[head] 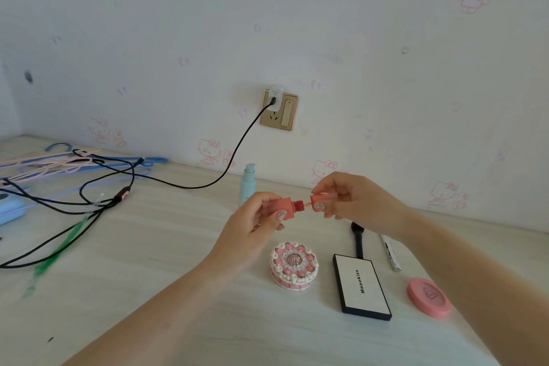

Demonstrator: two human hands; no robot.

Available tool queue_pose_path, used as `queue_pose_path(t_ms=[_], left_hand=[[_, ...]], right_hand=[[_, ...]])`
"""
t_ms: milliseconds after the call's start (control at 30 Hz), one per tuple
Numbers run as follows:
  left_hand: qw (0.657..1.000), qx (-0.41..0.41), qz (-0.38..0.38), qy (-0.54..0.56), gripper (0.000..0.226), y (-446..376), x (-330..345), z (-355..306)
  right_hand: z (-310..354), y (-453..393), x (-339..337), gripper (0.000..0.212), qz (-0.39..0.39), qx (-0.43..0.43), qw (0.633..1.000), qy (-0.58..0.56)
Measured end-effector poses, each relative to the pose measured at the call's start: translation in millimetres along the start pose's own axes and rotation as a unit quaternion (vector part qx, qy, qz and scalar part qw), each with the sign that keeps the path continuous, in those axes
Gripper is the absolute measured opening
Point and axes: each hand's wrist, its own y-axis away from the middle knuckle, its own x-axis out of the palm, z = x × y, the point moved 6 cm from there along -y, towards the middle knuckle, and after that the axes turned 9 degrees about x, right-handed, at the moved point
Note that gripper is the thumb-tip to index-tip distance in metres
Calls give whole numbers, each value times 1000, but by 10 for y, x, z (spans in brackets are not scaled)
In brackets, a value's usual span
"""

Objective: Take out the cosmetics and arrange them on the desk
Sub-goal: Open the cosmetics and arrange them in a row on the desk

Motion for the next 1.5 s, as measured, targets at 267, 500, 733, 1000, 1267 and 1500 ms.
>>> queue_pose_path(t_ms=[267, 500, 733, 1000, 1267, 1500], left_hand=[[998, -26, -40, -42, 22, -65, 4, 137], [989, -101, -100, 32, 13, -86, 106, 314], [987, -147, -59, -11, 15, -279, 319, 577], [982, -142, -3, -121, 25, -572, 453, 772], [959, -157, 8, -237, 27, -680, 419, 954], [949, -163, 18, -268, 24, -687, 479, 1044]], right_hand=[[-254, -31, -149, 18, -32, 17, 999, -4], [-553, -33, -277, 13, -91, 48, 994, -49], [-966, -187, -289, 11, -137, 99, 974, -153], [-1249, -594, -37, 20, -90, 139, 955, -245], [-1311, -949, 196, 27, -102, 150, 979, -98], [-1418, -1001, 274, 27, -110, 150, 981, -56]])
